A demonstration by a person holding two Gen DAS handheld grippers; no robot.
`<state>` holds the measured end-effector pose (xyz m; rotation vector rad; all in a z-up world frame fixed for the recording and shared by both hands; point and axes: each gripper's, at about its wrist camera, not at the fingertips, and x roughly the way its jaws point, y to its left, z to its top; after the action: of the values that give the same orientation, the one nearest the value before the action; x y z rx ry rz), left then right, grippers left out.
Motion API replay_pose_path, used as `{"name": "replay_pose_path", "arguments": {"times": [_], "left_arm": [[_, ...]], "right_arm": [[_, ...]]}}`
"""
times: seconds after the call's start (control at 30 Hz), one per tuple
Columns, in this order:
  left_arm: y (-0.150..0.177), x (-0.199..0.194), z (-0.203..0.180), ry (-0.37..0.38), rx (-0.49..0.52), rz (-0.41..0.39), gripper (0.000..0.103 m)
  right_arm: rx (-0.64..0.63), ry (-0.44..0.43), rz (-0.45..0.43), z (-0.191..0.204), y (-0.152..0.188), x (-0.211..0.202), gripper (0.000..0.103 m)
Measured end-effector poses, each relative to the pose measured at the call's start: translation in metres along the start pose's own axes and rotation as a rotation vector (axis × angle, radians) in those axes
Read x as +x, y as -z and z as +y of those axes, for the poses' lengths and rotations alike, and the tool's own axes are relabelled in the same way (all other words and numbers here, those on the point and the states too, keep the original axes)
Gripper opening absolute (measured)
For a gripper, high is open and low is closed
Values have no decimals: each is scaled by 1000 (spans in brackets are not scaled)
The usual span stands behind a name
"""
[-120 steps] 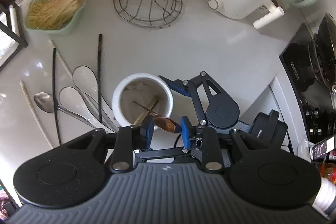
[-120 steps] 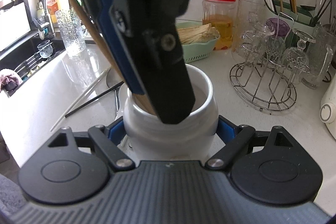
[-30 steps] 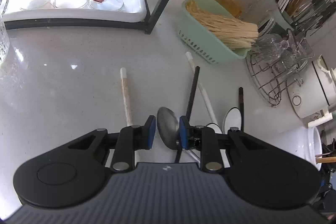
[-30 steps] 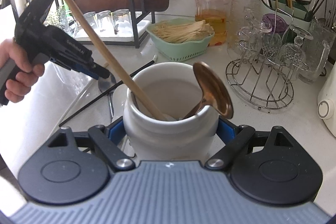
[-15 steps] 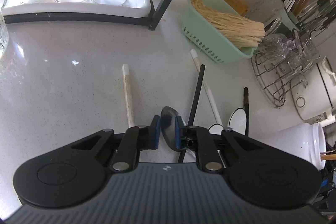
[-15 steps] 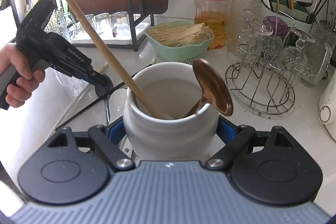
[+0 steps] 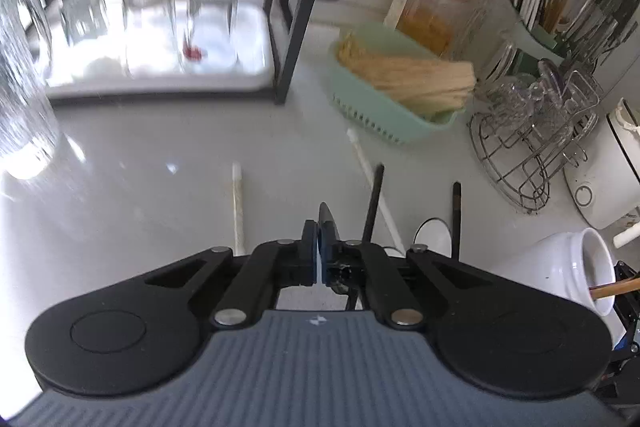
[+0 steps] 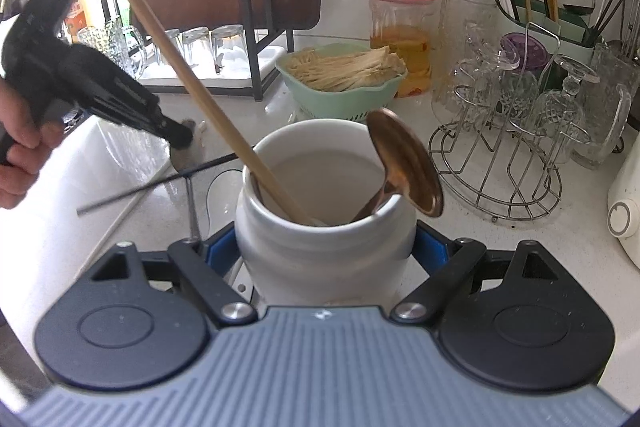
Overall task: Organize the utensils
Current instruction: 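Grasp a silver metal spoon from the pile with the left tool, then carry the silver spoon with the left tool and lower it into the mug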
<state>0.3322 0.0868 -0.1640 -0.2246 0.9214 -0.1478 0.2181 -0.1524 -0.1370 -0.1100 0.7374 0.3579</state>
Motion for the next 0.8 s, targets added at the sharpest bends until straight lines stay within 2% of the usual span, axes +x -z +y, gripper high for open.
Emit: {"name": "replay_pose_path", "arguments": {"times": [0.33,0.53,0.8], "left_arm": [[-1,-49,-37,-139,62,-84,1],[5,-69,-46,-177,44,-109,1],[9,-84,-56,-185,7,-120,1]], "right_arm": [[-18,-17,39,4,-3,-2,91],[-17,-24,38,3,-2,-3,91],[-56,-62,40,4,0,-6,90]]}}
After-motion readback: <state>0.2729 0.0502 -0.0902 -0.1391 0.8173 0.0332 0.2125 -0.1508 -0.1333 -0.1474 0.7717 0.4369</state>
